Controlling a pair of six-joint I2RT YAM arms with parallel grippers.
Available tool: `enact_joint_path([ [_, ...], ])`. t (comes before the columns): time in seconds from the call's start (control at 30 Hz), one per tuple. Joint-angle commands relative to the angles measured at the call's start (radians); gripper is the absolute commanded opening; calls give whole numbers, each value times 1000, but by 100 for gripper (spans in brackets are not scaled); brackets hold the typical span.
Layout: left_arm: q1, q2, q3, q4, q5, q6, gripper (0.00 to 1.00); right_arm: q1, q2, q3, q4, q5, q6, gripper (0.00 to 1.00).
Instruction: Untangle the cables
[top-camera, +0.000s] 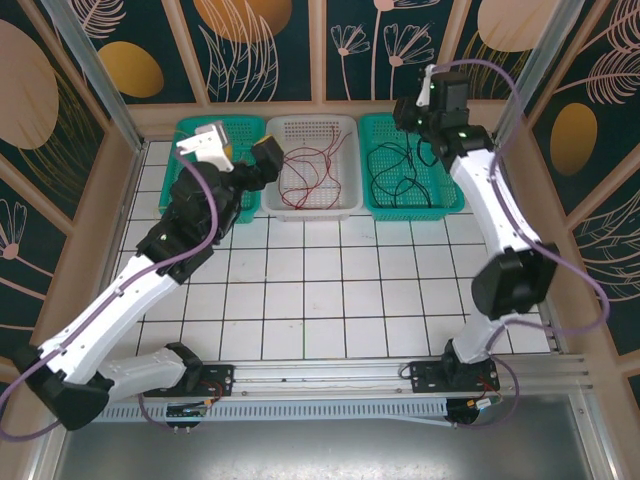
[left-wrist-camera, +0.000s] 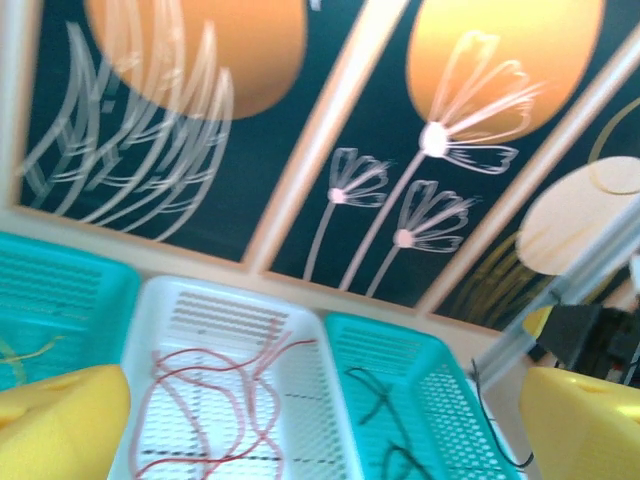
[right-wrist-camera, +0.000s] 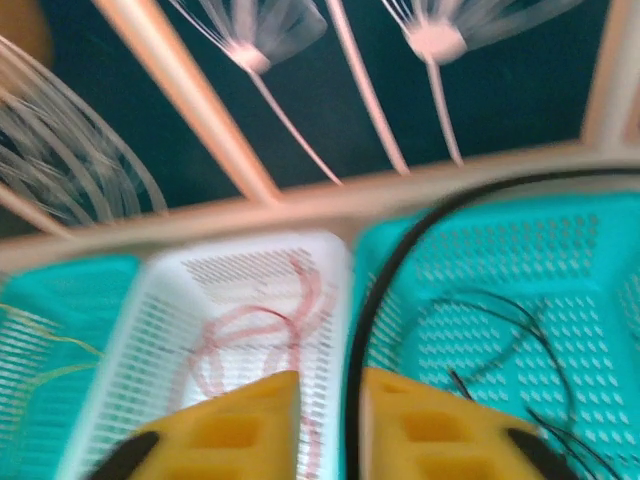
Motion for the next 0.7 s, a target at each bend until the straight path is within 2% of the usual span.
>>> enact_joint_path([
  [0.0,4,-45,-96,-73,-155,25,99,-34,72,7,-99,55,-10,54],
  [0.13,6,-107,-199,-52,-225,14,99,-41,-23,-148,-12,51,25,74],
  [0.3,11,-93,-277,23,-343,62,99,-42,-203,-291,39,74,57,88],
  [0.4,29,-60,-340,133,-478,175,99,-41,-364,-418,103,117,72,92],
  [0.47,81,-49,-434,314,-528,316,99,-39,-523,-569,205,181,77,92],
  [0.53,167,-39,-534,491,-509,403,99,-39,-687,-740,342,271,74,95],
  [0.57,219,-28,-579,566,-491,416,99,-40,-768,-839,422,317,71,99],
  [0.67,360,42,-678,706,-401,414,99,-42,-942,-1165,751,471,11,99],
])
